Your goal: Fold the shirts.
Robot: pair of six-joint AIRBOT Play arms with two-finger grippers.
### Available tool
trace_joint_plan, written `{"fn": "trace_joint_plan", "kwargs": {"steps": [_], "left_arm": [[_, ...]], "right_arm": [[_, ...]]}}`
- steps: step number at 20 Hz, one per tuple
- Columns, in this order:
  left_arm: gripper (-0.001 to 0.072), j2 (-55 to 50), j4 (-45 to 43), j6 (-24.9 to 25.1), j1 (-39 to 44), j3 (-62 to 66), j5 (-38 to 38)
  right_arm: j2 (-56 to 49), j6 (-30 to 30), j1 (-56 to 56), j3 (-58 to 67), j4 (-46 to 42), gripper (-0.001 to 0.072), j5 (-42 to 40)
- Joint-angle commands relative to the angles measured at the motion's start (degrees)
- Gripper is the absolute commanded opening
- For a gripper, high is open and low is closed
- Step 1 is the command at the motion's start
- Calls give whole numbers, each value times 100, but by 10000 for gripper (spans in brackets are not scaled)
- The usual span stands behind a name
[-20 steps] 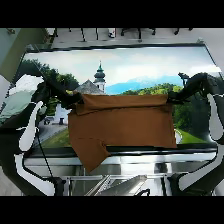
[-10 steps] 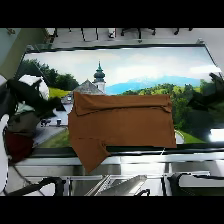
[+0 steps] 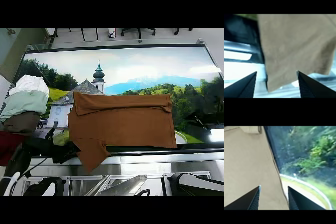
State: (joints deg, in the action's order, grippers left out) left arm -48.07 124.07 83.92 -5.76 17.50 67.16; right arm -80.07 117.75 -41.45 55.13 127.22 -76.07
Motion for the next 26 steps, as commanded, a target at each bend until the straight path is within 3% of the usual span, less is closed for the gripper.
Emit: {"fn": "trace_joint_plan", "kwargs": {"steps": [1,8,9,10,11,15,19,24,25,26], "left_arm": [[558,400,518,68,-9,-713,-817],[529,-656,1209,577,-2,-673,-1368],[464,-824,1366,782,-4,-562,-1366],[136,-940,1414,846,0,-426,-1355],[15,-1032,1388,881,63,-247,-1329],[15,-1379,1340,979,664,549,-1193],[15,-1582,1340,977,1032,1255,-726],[15,-1137,1338,970,1226,1790,-708],[15,-1008,1316,968,1220,1847,-702],[15,-844,1196,935,1182,1899,-632]], "right_arm": [[-9,61,-42,-103,94,406,-61],[-66,85,-42,-472,-42,408,-199],[-66,81,-42,-562,-74,409,-240],[-66,81,-42,-662,-79,410,-282],[-66,85,-39,-782,-125,410,-310],[-96,120,-42,-1215,-697,410,-295],[-164,76,11,-1436,-741,409,-289],[-505,354,538,-1491,2,406,-240],[-566,492,645,-1488,221,304,-267],[-575,603,728,-1484,310,129,-326]]}}
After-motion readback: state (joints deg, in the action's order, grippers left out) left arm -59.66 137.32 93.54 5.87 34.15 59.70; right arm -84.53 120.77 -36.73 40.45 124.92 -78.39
